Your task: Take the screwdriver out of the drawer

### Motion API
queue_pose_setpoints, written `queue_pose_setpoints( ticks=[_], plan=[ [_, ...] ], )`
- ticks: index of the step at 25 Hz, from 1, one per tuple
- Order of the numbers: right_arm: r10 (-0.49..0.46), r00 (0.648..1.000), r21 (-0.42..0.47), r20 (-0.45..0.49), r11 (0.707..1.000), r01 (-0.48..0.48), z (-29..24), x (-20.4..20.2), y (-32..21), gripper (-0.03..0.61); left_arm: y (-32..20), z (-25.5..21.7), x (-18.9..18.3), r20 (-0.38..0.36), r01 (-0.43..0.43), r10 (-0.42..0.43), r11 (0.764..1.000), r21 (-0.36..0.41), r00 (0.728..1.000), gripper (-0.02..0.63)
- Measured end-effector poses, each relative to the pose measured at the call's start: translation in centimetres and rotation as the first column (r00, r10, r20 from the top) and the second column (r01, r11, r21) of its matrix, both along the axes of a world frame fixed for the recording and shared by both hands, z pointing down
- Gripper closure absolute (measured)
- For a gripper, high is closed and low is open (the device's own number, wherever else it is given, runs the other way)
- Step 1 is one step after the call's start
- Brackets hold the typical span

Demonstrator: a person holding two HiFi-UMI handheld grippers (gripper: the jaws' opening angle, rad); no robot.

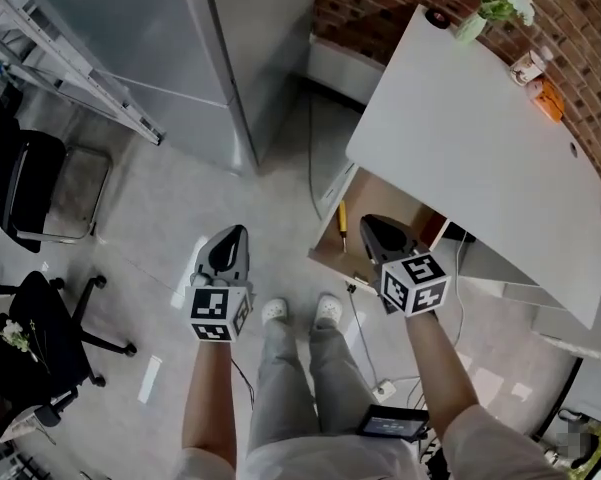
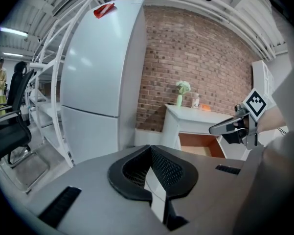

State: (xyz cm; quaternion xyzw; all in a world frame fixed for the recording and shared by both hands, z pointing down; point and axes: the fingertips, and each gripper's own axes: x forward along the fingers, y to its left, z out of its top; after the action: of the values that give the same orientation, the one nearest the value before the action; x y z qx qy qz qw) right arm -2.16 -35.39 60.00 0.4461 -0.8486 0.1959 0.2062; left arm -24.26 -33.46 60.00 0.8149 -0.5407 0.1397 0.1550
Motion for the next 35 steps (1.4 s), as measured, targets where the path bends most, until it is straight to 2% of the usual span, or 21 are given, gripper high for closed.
queue_pose_setpoints(
  ticks=[4,9,10,12,16,20,26,35],
  plan=[
    [0.024,1.0,-0.068,-0.009,0.997,-0.025,4.5,0.5,-1.6,0.551,-0.9,3.3,0.2,-0.004,-0.011,0.011,1.0,-0.022,1.0,0.604],
    [0.023,0.996,-0.155,-0.082,0.987,-0.036,10.7,0.7,-2.4,0.548,-1.7,7.3,0.6,-0.004,-0.031,0.031,0.998,-0.054,1.0,0.603],
    [0.015,0.995,-0.17,-0.101,0.985,-0.032,11.8,0.6,-2.4,0.536,-1.8,8.1,0.6,-0.014,-0.026,0.025,0.997,-0.067,1.0,0.603],
    [-0.003,0.99,-0.199,-0.144,0.98,-0.026,14.1,0.5,-2.3,0.469,-2.0,10.2,0.5,-0.029,-0.016,0.013,0.994,-0.105,1.0,0.603],
    [-0.034,0.976,-0.259,-0.215,0.965,-0.024,18.0,0.7,-2.4,0.446,-2.1,14.0,0.0,-0.025,0.006,-0.01,0.982,-0.188,1.0,0.603],
    [-0.039,0.97,-0.296,-0.238,0.955,-0.034,19.9,1.2,-3.2,0.446,-2.3,15.9,-0.4,-0.026,0.02,-0.027,0.972,-0.235,0.999,0.603],
    [0.005,0.973,-0.371,-0.23,0.924,-0.093,22.6,1.1,-4.7,0.446,-3.3,18.1,-0.1,-0.012,-0.016,0.014,0.957,-0.288,1.0,0.604],
    [0.031,0.951,-0.418,-0.308,0.893,-0.165,26.2,1.4,-5.3,0.446,-4.4,20.1,-1.4,-0.014,0.032,-0.039,0.942,-0.335,0.999,0.603]
  ],
)
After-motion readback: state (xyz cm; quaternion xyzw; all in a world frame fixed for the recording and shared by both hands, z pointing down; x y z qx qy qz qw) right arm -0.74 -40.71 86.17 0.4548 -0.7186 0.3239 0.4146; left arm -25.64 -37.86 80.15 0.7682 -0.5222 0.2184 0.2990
